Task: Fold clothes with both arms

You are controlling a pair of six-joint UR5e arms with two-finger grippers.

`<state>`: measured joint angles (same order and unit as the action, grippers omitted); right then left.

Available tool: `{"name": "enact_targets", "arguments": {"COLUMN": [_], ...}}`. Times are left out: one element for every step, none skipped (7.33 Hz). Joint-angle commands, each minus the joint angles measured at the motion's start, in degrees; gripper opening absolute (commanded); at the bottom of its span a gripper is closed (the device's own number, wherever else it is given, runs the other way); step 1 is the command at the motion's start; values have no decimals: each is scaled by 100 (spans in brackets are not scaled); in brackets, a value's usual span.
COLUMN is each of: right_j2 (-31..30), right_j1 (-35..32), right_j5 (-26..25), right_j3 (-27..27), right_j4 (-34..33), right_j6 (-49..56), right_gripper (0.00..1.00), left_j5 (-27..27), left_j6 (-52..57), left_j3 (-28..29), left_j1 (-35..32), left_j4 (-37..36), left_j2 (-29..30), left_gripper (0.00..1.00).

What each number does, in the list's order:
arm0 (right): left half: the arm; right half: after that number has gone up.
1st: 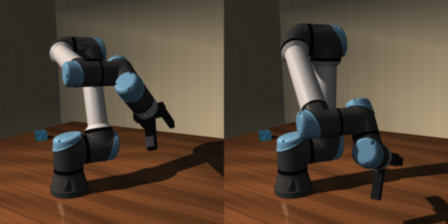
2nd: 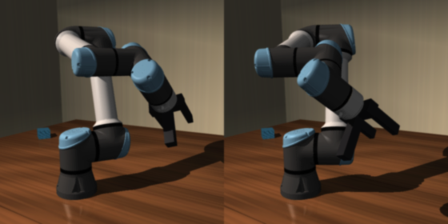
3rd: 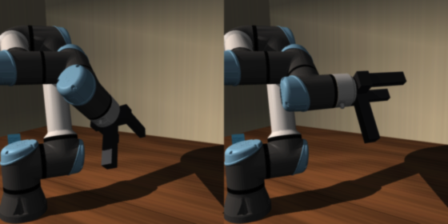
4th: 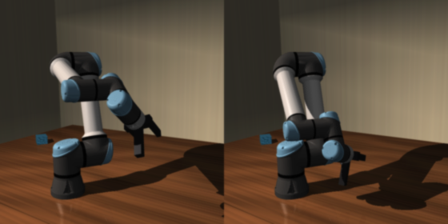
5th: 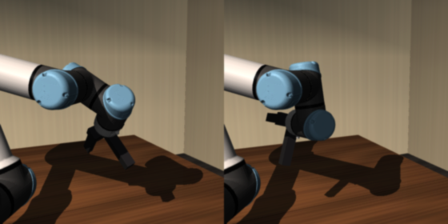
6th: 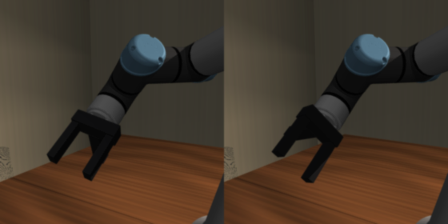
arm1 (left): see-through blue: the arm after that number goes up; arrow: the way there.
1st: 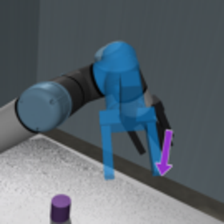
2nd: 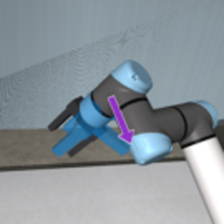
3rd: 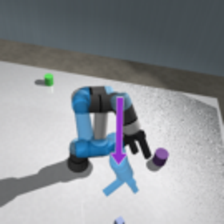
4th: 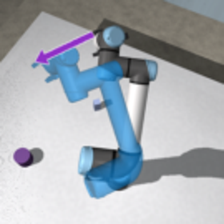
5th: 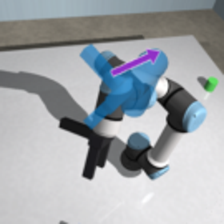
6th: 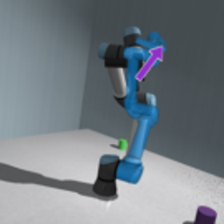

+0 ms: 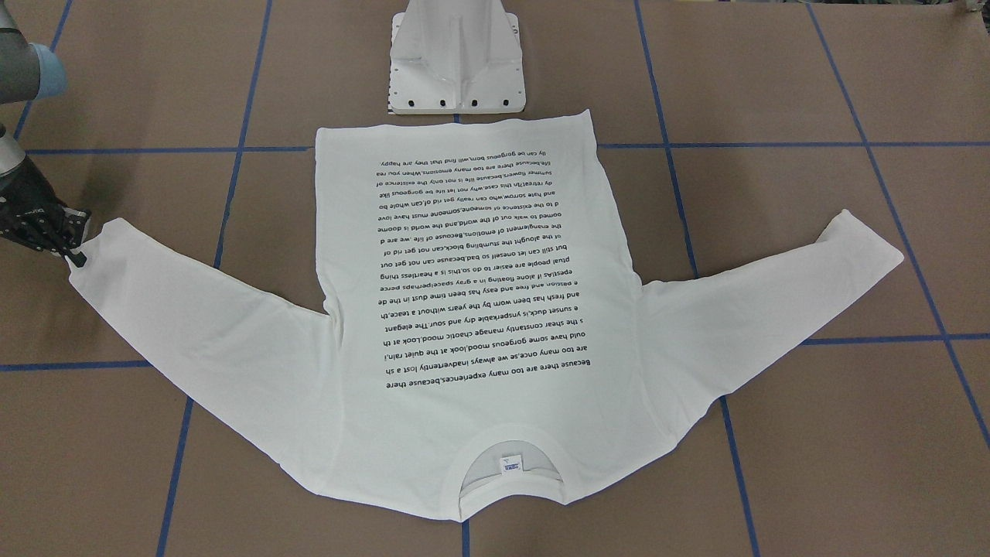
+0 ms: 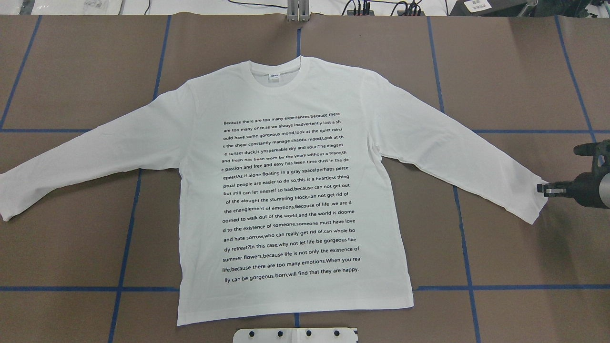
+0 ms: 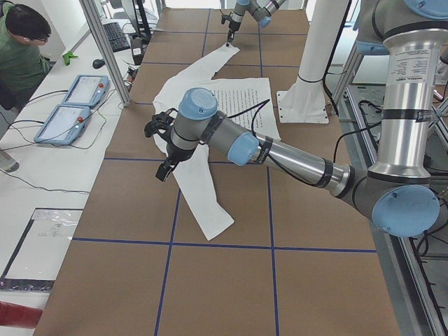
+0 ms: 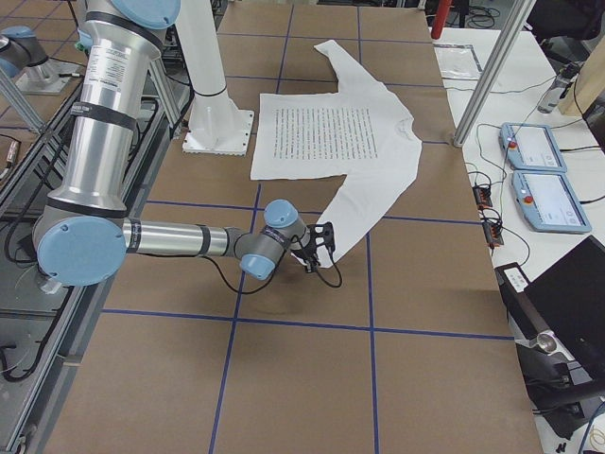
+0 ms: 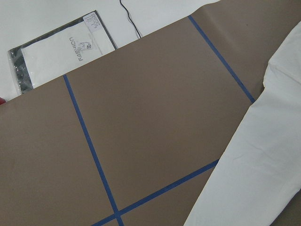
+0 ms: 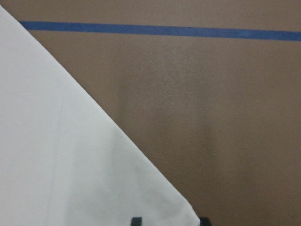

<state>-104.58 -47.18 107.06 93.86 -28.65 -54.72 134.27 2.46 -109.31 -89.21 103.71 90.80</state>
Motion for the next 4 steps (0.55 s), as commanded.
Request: {"name": "enact_targets", "arguments": {"right_j2": [-28,51,356,977], "right_j1": [-298,-657,-852,-941], "right_j5": [217,541,579,553], "right_j3": [386,866,1627,2235], "right_j4": [-175,-890,-2150,-3589], "right_j6": [14,14,5,-12], "right_gripper": [0,0,0,0], "left_j5": [3,3,3,3], "left_j6": [0,0,0,0], "left_j3": [-2,-2,-2,-2], "left_j1": [0,0,0,0], "left_j4": [0,0,0,0], "left_j2": [-10,-10,-10,-45], "left_gripper": [100,100,100,100]}}
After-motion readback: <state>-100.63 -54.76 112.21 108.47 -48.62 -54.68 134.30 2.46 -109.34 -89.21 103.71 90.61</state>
